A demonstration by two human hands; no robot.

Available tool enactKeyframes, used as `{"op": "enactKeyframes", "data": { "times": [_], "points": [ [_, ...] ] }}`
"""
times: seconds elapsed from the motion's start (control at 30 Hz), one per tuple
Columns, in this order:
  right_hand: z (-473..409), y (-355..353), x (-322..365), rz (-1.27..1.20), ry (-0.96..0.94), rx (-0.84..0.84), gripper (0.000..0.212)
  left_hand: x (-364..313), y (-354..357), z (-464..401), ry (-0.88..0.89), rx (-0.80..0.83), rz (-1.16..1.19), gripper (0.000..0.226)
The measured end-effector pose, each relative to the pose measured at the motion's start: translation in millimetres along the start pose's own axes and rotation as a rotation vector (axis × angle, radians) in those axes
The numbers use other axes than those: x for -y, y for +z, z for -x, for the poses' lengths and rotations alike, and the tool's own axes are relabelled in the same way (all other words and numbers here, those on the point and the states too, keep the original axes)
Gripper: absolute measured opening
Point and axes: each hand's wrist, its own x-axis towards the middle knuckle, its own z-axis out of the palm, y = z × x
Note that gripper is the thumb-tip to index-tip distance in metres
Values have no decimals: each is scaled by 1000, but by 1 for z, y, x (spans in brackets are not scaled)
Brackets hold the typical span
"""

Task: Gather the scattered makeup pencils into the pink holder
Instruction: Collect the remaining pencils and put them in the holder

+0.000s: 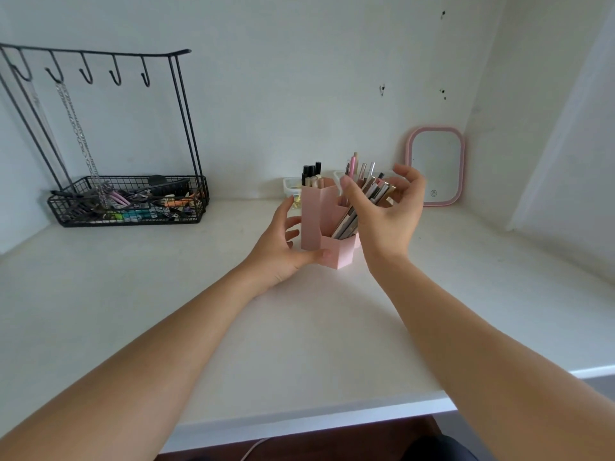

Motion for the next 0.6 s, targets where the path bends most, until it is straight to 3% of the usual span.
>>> {"op": "enactKeyframes", "data": {
  "times": [0.07, 0.13, 0.2, 0.27, 0.37, 0.6],
  "points": [
    [-2, -5, -3, 111, 43, 43, 97, -1, -1, 1, -14, -5, 19, 120],
    [-1, -6, -11, 265, 160, 274, 117, -2, -1, 2, -23, -10, 17, 115],
    [4, -7, -20, 345, 288, 518, 119, -3, -1, 3, -32, -18, 2, 103],
    [8, -7, -27, 288, 382, 647, 111, -4, -2, 3, -32, -33, -17, 86],
    [8, 0, -33, 233, 381, 673, 93, -4, -8, 0, -52, -93, -4, 73],
    [25, 42, -54, 370, 261, 703, 100, -1, -30, -3, -113, -422, 2, 49]
  ]
}}
